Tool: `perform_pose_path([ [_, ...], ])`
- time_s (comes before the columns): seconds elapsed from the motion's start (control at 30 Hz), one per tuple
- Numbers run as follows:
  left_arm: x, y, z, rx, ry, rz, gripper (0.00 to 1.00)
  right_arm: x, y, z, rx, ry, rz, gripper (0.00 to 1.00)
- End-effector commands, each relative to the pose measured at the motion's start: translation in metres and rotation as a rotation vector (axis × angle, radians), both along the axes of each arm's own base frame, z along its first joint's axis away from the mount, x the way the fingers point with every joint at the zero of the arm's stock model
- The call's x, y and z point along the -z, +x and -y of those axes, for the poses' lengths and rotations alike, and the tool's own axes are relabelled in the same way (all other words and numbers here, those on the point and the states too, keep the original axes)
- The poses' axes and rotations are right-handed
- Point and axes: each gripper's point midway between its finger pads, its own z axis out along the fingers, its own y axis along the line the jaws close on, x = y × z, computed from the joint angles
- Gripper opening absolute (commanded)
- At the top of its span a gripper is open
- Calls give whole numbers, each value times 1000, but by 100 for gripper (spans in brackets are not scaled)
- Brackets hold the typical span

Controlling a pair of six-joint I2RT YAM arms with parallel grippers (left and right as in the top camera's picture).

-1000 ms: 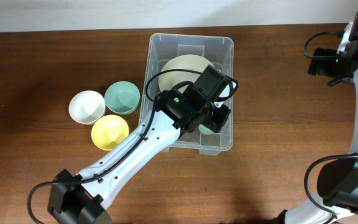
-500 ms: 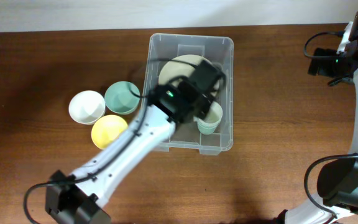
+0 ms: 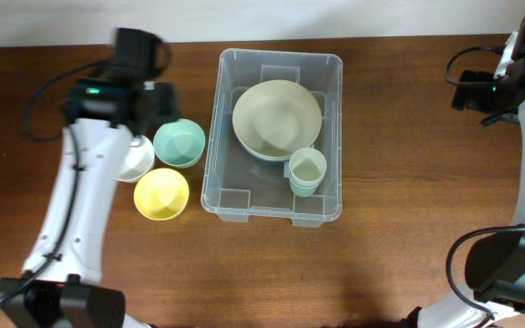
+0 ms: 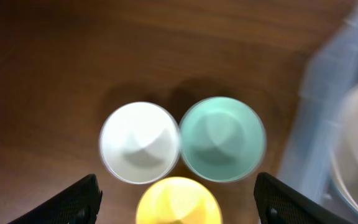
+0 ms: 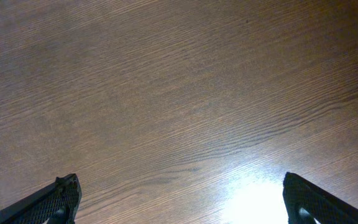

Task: Pack container
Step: 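Release the cup and move the left gripper to the white bowl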

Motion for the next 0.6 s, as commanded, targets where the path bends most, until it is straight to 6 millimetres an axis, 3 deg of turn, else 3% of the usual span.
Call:
perform_pose_path([
  [0.0,14,-2,-28,-102,-116,-26,81,-11,0,1,12,1,30,99],
  [0.13,46,-6,-55,-178,-181,-86,81,-11,0,1,12,1,31,99],
  [0.37,116,-8,-82,-312,-254,-166,81,-11,0,1,12,1,30,99],
  [0.57,153,-3,-102,-420,-291,-168,80,-11,0,1,12,1,31,99],
])
